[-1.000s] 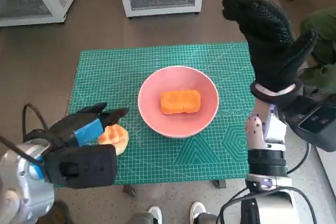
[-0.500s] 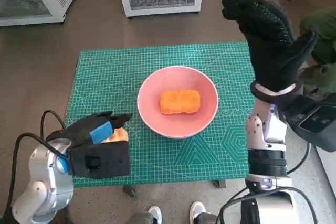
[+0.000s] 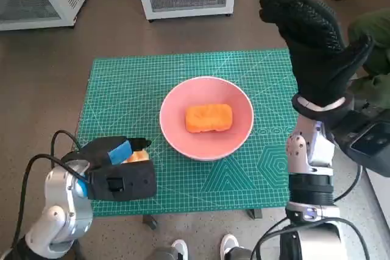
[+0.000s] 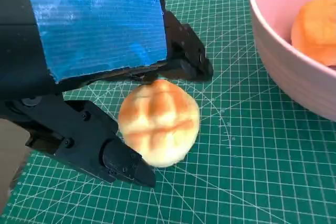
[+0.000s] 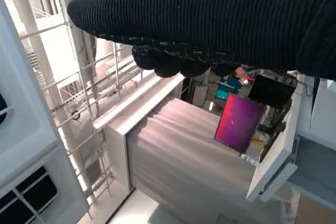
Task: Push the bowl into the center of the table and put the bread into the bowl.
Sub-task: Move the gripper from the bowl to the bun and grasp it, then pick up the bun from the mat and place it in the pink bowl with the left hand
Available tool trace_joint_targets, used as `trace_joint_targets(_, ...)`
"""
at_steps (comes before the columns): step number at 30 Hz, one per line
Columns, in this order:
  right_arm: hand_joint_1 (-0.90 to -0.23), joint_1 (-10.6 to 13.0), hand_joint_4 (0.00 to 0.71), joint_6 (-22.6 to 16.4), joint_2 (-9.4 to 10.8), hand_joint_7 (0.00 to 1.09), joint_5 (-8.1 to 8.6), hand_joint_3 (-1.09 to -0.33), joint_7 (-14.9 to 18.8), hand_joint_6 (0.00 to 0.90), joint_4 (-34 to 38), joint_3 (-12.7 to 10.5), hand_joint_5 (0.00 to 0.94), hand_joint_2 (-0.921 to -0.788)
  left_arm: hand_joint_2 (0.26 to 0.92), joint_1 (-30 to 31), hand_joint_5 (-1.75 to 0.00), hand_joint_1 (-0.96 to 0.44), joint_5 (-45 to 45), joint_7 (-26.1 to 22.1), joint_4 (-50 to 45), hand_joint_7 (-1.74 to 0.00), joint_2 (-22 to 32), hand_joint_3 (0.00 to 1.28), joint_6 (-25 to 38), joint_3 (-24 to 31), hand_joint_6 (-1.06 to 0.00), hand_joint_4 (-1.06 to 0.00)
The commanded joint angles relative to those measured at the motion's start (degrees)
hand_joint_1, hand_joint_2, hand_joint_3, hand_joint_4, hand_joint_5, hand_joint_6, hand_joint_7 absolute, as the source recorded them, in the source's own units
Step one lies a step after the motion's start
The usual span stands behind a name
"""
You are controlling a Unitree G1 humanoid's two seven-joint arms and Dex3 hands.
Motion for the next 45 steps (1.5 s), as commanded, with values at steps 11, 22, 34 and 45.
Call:
trace_joint_targets(11,-0.658,0.5,0.284,0.2,-0.2,0.38,-0.22,-0.694,0.3,0.222,-0.3,-0.1,0.000,-0.921,0.904,0.0,-1.19,0.01,-0.6,1.2,6.2,-1.02,-0.5,0.05,-5.3,1.1,-0.68,-0.75)
trace_joint_targets(22,-0.655,0.5,0.284,0.0,-0.1,0.38,-0.23,-0.694,0.3,0.223,-0.2,-0.1,0.000,-0.921,0.904,0.3,-1.24,0.00,0.3,3.5,8.7,-0.98,-1.1,0.05,-7.3,2.0,-0.71,-0.73)
trace_joint_targets(34,-0.655,0.4,0.284,-0.3,0.0,0.38,-0.33,-0.694,0.1,0.225,-0.1,-0.1,0.000,-0.921,0.903,0.2,-1.23,0.00,0.0,4.2,9.0,-0.98,-0.9,0.05,-8.7,3.8,-0.70,-0.73)
trace_joint_targets(45,-0.655,0.3,0.283,-0.4,0.1,0.38,-0.24,-0.695,0.3,0.225,0.1,0.0,0.000,-0.921,0.902,0.1,-1.21,0.00,-1.0,2.4,5.7,-1.00,-0.6,0.06,-7.8,6.8,-0.70,-0.73)
